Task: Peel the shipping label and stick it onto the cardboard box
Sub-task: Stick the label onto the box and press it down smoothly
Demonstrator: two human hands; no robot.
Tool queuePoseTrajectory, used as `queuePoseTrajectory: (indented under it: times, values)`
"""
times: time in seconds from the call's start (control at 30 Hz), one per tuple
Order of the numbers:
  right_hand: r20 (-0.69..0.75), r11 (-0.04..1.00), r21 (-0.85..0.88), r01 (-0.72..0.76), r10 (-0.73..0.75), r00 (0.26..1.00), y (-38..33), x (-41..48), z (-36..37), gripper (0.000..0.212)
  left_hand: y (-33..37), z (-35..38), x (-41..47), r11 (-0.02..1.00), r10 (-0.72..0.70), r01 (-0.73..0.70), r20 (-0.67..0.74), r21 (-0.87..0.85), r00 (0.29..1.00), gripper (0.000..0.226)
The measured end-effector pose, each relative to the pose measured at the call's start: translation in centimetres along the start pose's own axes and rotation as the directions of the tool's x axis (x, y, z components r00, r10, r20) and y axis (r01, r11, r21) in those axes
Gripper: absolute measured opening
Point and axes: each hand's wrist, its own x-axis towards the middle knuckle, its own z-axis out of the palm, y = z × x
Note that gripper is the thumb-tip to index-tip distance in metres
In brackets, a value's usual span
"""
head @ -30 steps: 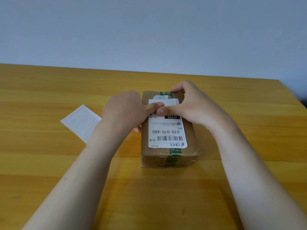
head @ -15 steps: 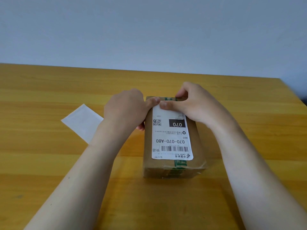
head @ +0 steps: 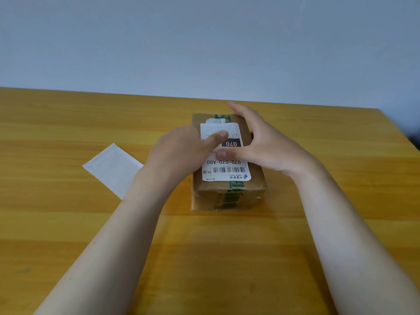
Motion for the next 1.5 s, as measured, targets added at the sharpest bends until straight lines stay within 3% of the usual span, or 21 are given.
queuePoseTrajectory:
  times: [0.17, 0.4, 0.53, 0.7, 1.03, 1.5]
  values:
    - [0.013, 1.000, 0.008, 0.006, -0.006, 1.000, 0.2, 0.1, -0.1, 0.109, 0.1, -0.3, -0.2, 1.000, 0.003, -0.004, 0.060, 0.009, 0.998, 0.056]
    - [-0.041, 1.000, -0.015, -0.013, 0.012, 0.999, -0.2, 0.2, 0.0, 0.100, 0.2, -0.5, -0.3, 0.997, -0.041, 0.038, 0.041, 0.072, 0.998, 0.061]
    - [-0.058, 0.998, -0.067, -0.022, 0.018, 0.998, -0.3, 0.3, -0.1, 0.106, 0.1, -0.6, -0.4, 0.994, -0.094, 0.091, 0.049, 0.060, 0.994, 0.057]
    - [-0.076, 0.999, -0.041, -0.011, 0.008, 0.997, -0.3, 0.2, 0.0, 0.106, -0.1, -0.6, -0.7, 0.998, -0.056, 0.054, 0.046, 0.040, 0.997, 0.099]
    - [-0.058, 0.997, -0.073, -0.025, 0.021, 0.998, -1.2, -0.4, 0.2, 0.076, -0.5, -0.7, -0.4, 0.999, -0.033, 0.033, -0.036, 0.003, 0.999, 0.066]
    - [-0.132, 0.990, -0.143, 0.016, -0.035, 0.991, -1.2, -0.1, 1.0, 0.056, -0.3, -1.0, -0.5, 0.997, -0.079, 0.079, -0.047, 0.002, 0.996, 0.058]
